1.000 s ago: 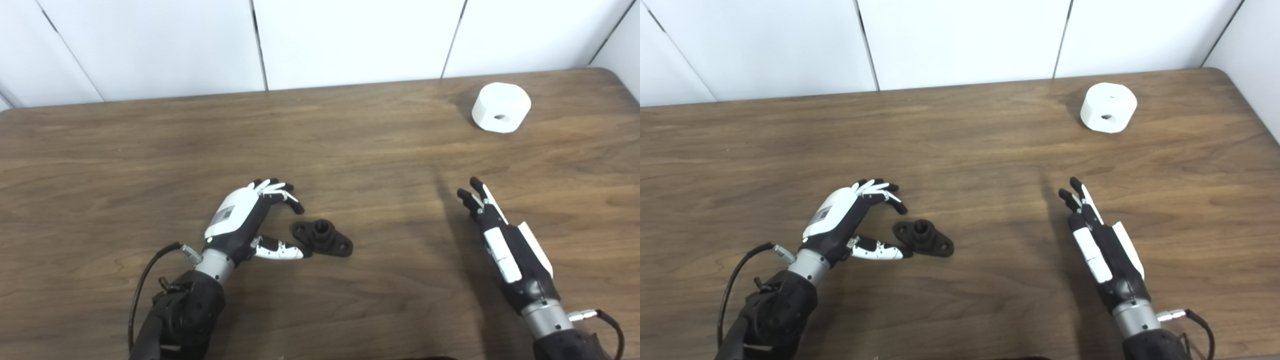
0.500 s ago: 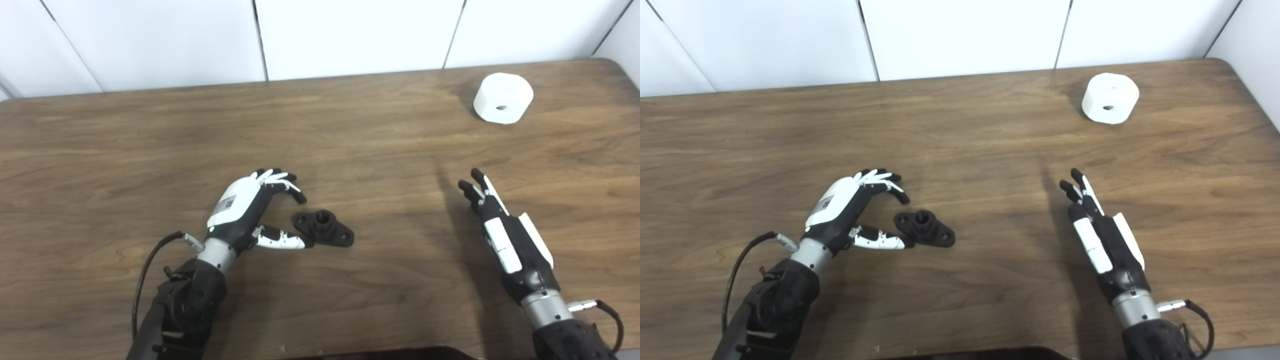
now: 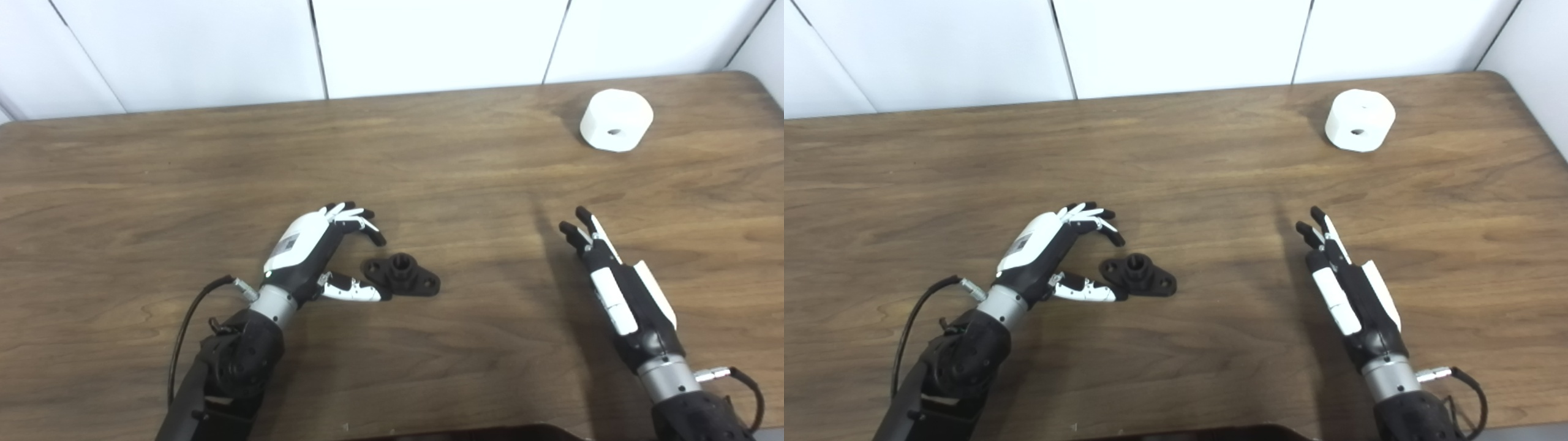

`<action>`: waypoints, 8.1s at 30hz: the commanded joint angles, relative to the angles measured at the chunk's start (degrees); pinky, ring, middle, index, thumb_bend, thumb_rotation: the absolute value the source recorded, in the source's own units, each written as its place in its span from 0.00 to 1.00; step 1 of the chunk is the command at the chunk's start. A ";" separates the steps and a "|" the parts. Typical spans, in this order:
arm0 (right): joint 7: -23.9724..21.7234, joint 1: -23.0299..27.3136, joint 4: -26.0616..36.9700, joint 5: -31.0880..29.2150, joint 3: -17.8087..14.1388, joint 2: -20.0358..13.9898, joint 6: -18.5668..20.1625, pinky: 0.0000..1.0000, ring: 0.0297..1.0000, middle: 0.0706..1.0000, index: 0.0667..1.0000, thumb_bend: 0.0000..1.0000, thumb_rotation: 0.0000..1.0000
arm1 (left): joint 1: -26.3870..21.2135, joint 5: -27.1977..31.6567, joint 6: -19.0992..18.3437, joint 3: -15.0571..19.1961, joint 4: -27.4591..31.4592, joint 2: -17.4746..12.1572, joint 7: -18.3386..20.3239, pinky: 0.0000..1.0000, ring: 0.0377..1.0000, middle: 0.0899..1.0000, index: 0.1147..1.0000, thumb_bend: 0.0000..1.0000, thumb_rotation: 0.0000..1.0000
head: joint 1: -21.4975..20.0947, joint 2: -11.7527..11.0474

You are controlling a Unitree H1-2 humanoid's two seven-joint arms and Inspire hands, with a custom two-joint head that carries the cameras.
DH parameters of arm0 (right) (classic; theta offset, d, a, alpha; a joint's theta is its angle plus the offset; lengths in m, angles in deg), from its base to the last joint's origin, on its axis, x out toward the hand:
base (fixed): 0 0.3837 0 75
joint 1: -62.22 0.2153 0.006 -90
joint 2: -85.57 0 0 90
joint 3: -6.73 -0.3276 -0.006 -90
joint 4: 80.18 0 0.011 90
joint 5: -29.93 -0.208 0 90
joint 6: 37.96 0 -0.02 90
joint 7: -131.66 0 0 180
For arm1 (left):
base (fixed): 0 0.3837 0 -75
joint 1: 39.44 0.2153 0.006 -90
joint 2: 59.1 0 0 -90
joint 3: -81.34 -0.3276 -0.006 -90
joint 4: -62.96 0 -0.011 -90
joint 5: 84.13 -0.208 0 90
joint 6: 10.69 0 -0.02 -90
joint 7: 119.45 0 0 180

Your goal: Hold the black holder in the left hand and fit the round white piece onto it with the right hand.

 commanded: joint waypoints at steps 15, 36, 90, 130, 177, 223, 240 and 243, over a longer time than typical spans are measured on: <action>-0.26 -0.52 1.78 0.53 -0.12 -0.26 -0.38 1.00 0.96 0.93 1.00 0.66 1.00 | -0.53 2.59 -0.80 -2.60 -2.46 -2.83 3.79 1.00 0.98 0.88 0.43 0.51 0.06 | 0.05 0.52; 0.07 -0.28 1.85 0.22 -0.40 -0.05 0.39 1.00 0.97 0.94 1.00 0.67 1.00 | 1.01 -1.80 -0.01 -4.03 -1.66 -2.28 -0.89 0.92 0.93 0.81 0.42 0.52 0.06 | -0.02 0.37; -1.92 28.99 -6.91 10.95 -14.73 -17.68 13.91 0.89 0.91 0.91 0.92 0.58 0.42 | 5.29 -11.68 -2.75 -6.57 -0.74 -2.18 -0.33 0.92 0.92 0.80 0.42 0.52 0.05 | -9.20 -7.50; -13.64 49.17 -35.01 36.37 -0.57 -25.26 13.86 0.91 1.00 0.93 0.88 0.88 0.29 | 5.99 -9.77 4.81 -4.92 -7.87 -3.46 -5.88 0.91 0.92 0.80 0.42 0.52 0.05 | -14.60 -16.09; -2.88 53.23 -45.94 29.82 6.07 -24.24 8.61 0.92 0.96 0.88 0.82 0.85 0.25 | 5.91 -9.83 5.98 -6.54 -9.93 -2.82 -8.41 0.92 0.92 0.79 0.42 0.52 0.05 | -14.30 -18.47; 0.03 53.49 -48.02 28.05 6.42 -25.39 4.84 0.89 0.93 0.82 0.45 0.53 0.14 | 5.55 -10.25 4.42 -7.18 -8.75 -2.21 -7.46 0.89 0.91 0.79 0.42 0.52 0.05 | -13.64 -17.68; 0.71 50.33 -43.49 26.96 6.42 -25.67 1.93 0.86 0.91 0.80 0.45 0.52 0.14 | 5.56 -10.13 3.83 -7.29 -8.21 -1.83 -6.86 0.90 0.92 0.80 0.42 0.52 0.05 | -12.37 -16.62; -0.18 49.07 -40.20 26.49 6.48 -25.64 1.74 0.85 0.90 0.79 0.45 0.52 0.14 | 5.65 -10.22 3.18 -7.32 -7.70 -1.50 -6.54 0.90 0.92 0.80 0.42 0.52 0.05 | -11.38 -16.17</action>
